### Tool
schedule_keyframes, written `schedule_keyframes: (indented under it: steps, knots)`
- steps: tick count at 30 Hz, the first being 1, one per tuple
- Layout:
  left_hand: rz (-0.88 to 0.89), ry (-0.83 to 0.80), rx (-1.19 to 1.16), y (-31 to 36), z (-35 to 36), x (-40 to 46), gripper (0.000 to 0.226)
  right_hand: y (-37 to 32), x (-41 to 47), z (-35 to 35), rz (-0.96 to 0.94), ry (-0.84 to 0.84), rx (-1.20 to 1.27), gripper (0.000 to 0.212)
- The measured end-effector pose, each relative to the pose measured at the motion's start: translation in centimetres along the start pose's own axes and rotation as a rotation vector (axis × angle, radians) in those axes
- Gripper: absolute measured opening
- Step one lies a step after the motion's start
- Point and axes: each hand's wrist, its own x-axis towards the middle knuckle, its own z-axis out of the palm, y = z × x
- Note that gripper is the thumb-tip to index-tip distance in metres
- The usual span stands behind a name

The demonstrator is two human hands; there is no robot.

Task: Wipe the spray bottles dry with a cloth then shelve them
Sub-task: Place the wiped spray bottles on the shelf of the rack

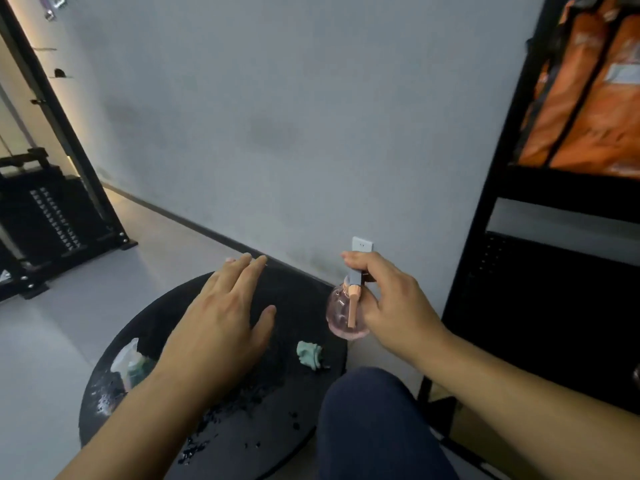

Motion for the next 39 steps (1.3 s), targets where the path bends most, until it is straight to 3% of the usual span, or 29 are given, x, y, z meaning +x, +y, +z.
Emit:
schedule_keyframes:
  steps: [20,30,39]
  knots:
    - [0.41,-0.125,-0.172,22.9,7.5,3.8,0.078,12.7,-10.7,-20.5,0.31,0.31,-0.132,0.044]
    - [0.531,-0.229,-0.227,30.3,13.5,6.6,0.076,21.3,-12.8,-24.5,0.479,0.395,-0.188,0.041]
    - [0.572,-0.256,-0.236,32.7,16.4,8.4,0.075,25.9,-12.6,-25.4,0.599,0.412,-0.255,0.045]
